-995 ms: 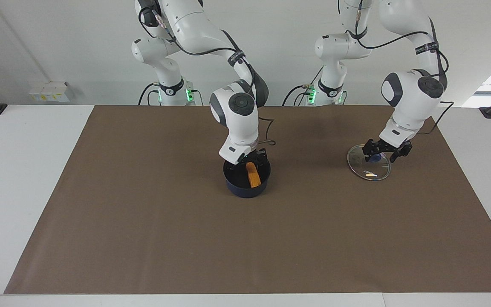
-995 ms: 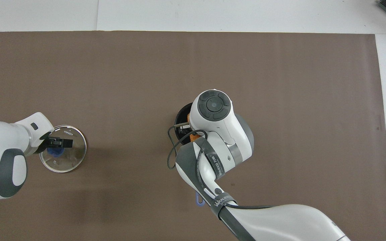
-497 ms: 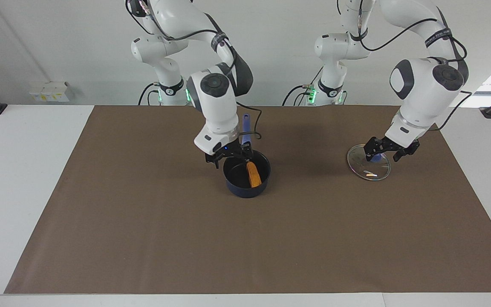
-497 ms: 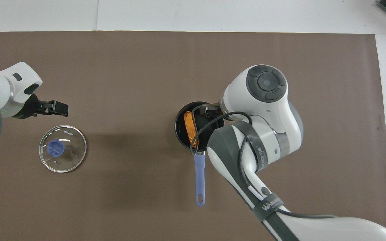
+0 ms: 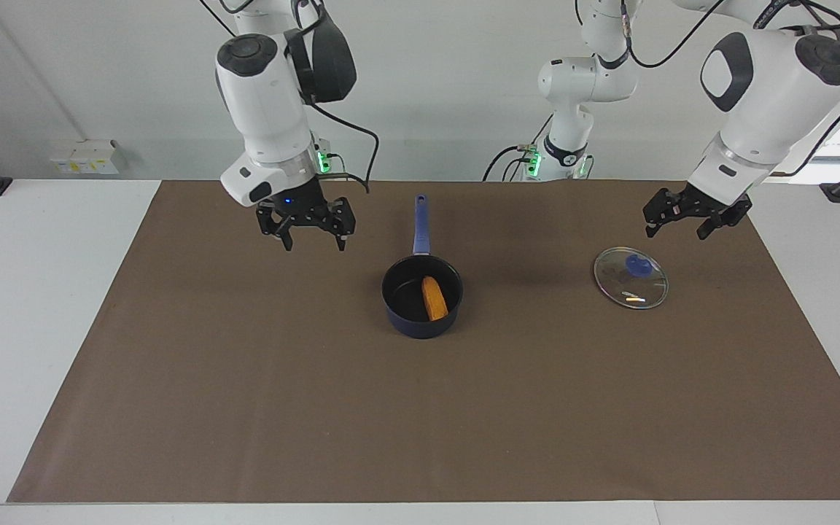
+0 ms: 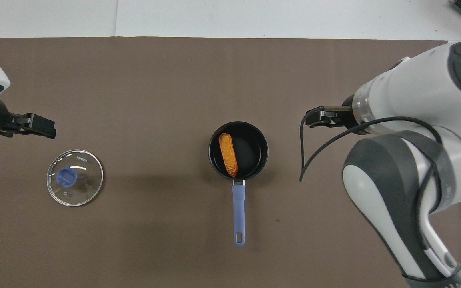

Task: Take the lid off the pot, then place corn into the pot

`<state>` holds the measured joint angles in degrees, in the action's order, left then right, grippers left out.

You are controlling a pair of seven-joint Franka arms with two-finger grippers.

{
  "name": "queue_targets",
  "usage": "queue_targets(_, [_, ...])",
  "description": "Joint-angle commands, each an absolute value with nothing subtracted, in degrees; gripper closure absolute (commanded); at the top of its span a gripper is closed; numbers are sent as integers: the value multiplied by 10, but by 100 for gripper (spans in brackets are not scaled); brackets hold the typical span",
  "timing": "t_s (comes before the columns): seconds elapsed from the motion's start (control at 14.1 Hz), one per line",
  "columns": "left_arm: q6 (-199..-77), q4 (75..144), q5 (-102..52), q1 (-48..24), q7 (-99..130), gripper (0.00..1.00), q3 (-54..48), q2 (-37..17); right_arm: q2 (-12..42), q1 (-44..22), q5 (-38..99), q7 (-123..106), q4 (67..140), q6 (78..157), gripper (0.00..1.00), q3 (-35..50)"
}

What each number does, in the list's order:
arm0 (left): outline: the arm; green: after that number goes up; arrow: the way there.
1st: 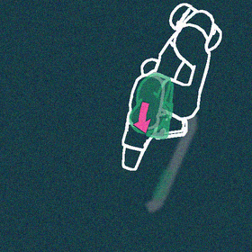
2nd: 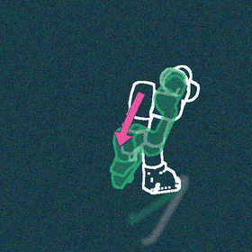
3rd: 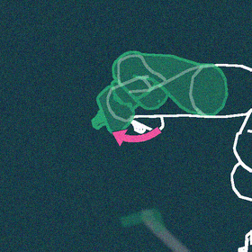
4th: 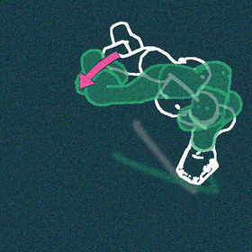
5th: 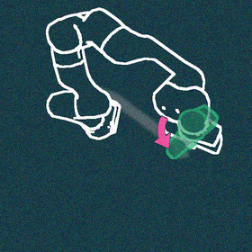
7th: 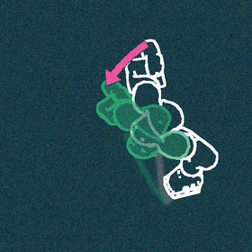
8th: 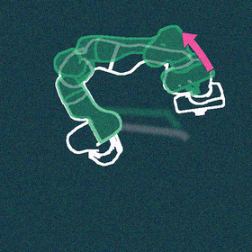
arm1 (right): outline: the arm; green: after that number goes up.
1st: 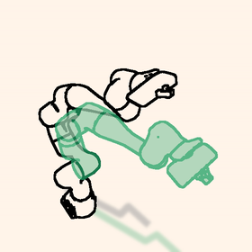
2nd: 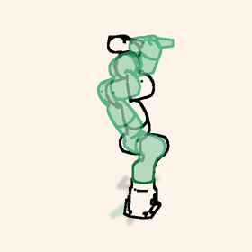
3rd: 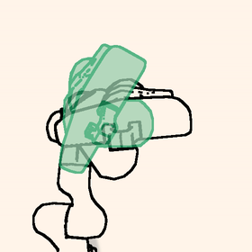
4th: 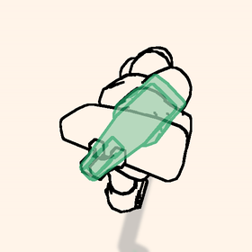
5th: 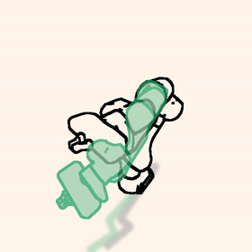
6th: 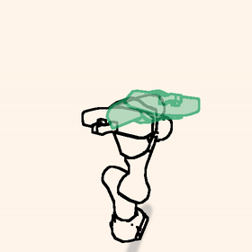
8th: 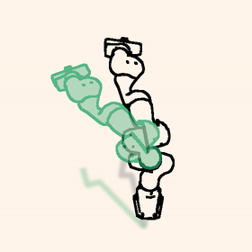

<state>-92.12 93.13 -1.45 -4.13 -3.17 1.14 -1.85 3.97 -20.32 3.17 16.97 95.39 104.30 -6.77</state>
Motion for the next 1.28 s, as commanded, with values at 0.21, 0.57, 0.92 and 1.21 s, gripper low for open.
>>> queue_targets(0.21, [-835,866,-14,-43,-52,0,15,-12,-8,-123,26,85,896,920,0,-66])
queue_targets(0.57, [-837,872,-15,-35,-54,0,17,-5,-11,-91,25,10,833,819,0,-109])
queue_targets(0.92, [-837,872,-15,-33,-54,0,24,-5,-50,-90,37,-1,889,826,0,-119])
queue_targets(1.21, [-837,873,-15,-32,-54,0,23,-5,-69,-86,29,-20,919,826,0,-120])
